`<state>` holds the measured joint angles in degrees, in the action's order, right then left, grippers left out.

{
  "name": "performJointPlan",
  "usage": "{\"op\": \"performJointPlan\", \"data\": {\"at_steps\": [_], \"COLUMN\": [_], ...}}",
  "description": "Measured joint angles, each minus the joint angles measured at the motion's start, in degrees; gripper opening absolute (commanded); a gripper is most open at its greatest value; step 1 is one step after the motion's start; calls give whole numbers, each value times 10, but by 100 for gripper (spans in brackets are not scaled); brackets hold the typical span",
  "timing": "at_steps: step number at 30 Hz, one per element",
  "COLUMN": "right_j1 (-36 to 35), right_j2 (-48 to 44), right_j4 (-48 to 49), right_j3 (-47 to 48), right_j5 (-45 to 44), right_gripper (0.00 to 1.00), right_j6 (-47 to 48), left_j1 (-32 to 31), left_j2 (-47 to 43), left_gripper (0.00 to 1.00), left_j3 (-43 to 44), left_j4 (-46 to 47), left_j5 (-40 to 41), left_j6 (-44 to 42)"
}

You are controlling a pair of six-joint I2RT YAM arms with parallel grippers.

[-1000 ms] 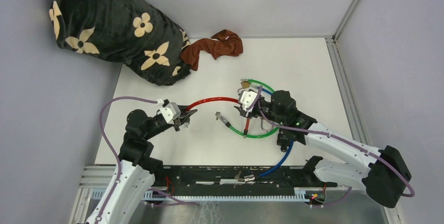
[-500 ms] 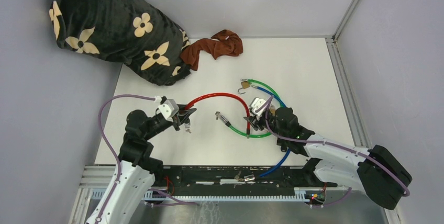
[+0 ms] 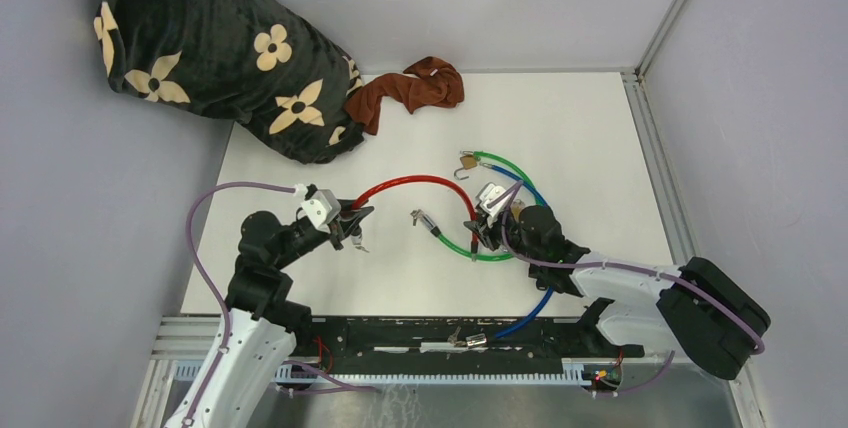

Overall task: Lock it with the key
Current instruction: Lock the lock.

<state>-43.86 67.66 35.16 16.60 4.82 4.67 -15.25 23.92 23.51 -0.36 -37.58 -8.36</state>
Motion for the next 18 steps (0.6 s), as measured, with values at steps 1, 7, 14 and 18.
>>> {"op": "performJointPlan", "data": {"at_steps": [1, 7, 14, 18], "right_j1": [0, 1, 14, 24], "right_j2": [3, 1, -71, -83], "right_j4": [1, -20, -132, -151], "right_j3": [0, 13, 147, 246], "right_j5": [2, 7, 5, 8], "right_gripper": [1, 0, 0, 0], "right_j6": [-6, -30, -25, 8], "left_j1": [0, 0, 0, -1], "left_j2": [0, -1, 24, 58], "left_gripper": [2, 2, 13, 18], "left_j3": [0, -1, -37, -52], "left_j4": [0, 1, 16, 23], "left_j5": [0, 13, -1, -42], "left_j6": [0, 33, 101, 91]}}
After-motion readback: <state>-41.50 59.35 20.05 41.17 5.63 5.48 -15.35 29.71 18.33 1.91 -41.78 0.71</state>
